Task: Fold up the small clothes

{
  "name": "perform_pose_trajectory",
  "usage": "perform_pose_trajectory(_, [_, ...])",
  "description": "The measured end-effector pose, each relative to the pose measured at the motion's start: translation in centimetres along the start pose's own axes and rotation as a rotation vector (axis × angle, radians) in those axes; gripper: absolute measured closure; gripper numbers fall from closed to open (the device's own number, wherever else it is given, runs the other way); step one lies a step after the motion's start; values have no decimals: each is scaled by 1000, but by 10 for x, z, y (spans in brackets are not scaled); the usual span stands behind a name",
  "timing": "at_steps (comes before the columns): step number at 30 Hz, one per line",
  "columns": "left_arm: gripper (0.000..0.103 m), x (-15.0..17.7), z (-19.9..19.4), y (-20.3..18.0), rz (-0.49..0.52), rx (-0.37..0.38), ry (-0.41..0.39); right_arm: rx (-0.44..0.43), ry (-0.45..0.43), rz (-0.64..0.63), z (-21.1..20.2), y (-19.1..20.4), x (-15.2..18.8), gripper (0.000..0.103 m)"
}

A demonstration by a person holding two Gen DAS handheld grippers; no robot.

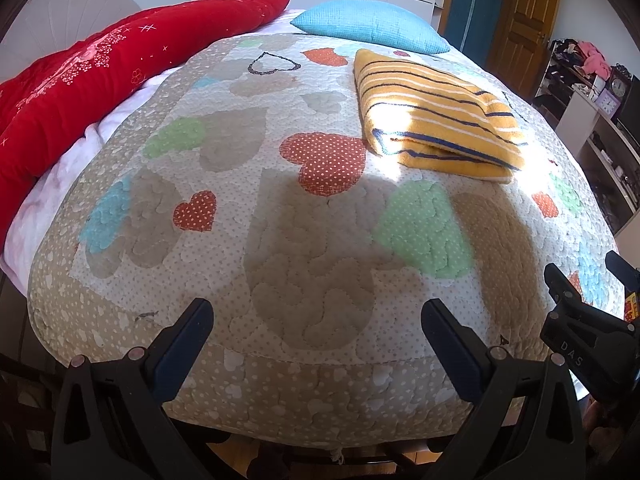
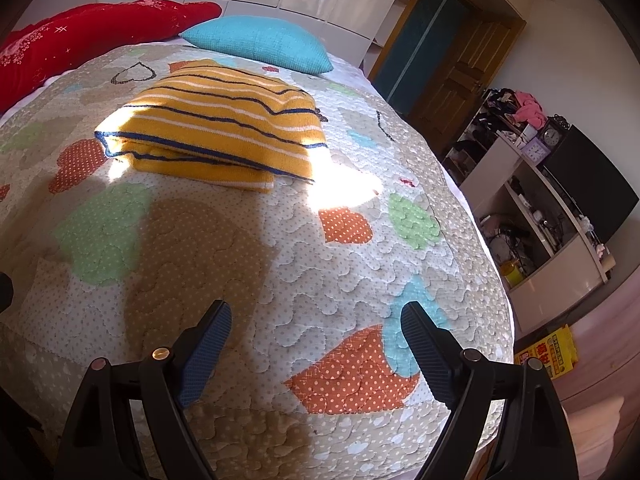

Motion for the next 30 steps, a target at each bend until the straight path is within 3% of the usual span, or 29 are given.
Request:
perform_pose_trajectory(24, [0,2,13,1,-24,56,15,-30,-10,29,0,2,-7,13])
perform_pose_trajectory(27, [0,-1,18,9,-49,73,20,-38,-11,28,3,4,-8,12])
perform_pose_trajectory(30, [0,-2,24,25,-83,44,27,-39,-4,25,7,5,-8,12])
Point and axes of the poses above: each gripper's, at about its wrist camera, not at the fingertips, and z roughly the way its jaws point, y to its left, x to its underside, the point moved 7 cm from there along z, roughly the way its jaws point, and after that the axes turned 14 degrees about z, right-handed, at the moved point
